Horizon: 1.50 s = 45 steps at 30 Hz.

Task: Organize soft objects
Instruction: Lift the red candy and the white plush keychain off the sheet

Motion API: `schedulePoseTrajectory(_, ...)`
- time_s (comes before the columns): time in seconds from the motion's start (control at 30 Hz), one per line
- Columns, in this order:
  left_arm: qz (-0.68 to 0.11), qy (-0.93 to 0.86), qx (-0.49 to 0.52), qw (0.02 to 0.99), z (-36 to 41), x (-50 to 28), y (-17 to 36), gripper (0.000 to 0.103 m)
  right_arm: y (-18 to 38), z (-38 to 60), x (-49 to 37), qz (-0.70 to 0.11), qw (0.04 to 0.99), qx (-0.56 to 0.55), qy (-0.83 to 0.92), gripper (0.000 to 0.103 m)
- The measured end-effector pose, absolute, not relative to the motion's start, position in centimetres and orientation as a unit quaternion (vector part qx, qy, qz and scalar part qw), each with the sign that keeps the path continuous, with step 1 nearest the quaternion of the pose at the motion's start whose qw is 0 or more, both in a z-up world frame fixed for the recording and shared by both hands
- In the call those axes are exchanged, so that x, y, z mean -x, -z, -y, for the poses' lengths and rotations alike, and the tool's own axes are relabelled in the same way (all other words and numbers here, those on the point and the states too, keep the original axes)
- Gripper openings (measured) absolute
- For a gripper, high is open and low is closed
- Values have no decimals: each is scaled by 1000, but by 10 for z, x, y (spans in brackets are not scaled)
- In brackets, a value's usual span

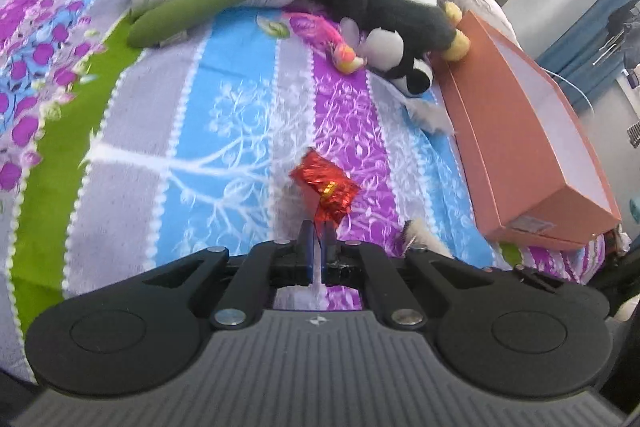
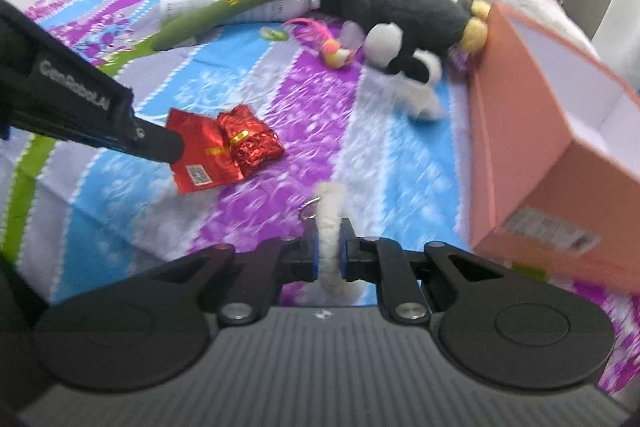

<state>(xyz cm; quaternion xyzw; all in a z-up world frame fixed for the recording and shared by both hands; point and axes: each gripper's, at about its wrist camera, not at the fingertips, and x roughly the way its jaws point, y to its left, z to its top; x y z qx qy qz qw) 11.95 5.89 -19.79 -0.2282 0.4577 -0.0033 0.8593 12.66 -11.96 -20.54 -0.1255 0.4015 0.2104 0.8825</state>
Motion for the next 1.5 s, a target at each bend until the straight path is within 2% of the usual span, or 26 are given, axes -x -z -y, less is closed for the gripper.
schedulePoseTrajectory(0.07,-463,2,220,858,-61,-117,197,8,202,124,-126,-402,883,95,-222,15)
schedulePoseTrajectory(0.1,-466,-2,211,859,-60,-116,195,14,200,125,-125,-400,885,89,-221,16)
schedulePoseTrajectory(0.17,-467,2,199,861,-61,-115,192,28,197,126,-125,-393,890,86,-213,35)
schedulePoseTrajectory(0.23,-465,5,187,865,-62,-115,187,45,195,129,-126,-388,894,75,-212,44)
schedulePoseTrajectory(0.33,-468,11,167,868,-63,-120,181,54,197,131,-131,-391,894,65,-209,60)
schedulePoseTrajectory(0.37,-467,13,161,869,-63,-123,179,54,198,132,-132,-392,894,64,-209,61)
schedulePoseTrajectory(0.6,-474,42,105,873,-49,-150,180,68,220,135,-137,-411,887,69,-197,61)
schedulePoseTrajectory(0.93,-492,44,64,867,-34,-185,208,71,235,132,-139,-418,879,72,-219,59)
schedulePoseTrajectory(1.03,-509,35,58,858,-32,-195,220,73,235,132,-140,-414,881,73,-217,53)
schedulePoseTrajectory(1.1,-514,33,57,855,-30,-199,225,73,233,133,-139,-412,883,73,-215,43)
schedulePoseTrajectory(1.17,-515,37,55,854,-26,-201,227,73,232,135,-141,-413,883,67,-213,30)
schedulePoseTrajectory(1.27,-512,39,45,857,-18,-203,228,73,231,140,-145,-415,883,53,-210,19)
schedulePoseTrajectory(1.47,-511,28,41,858,-15,-207,235,70,227,151,-146,-409,891,41,-192,16)
schedulePoseTrajectory(1.5,-511,26,43,858,-15,-207,236,63,227,153,-146,-409,892,40,-190,16)
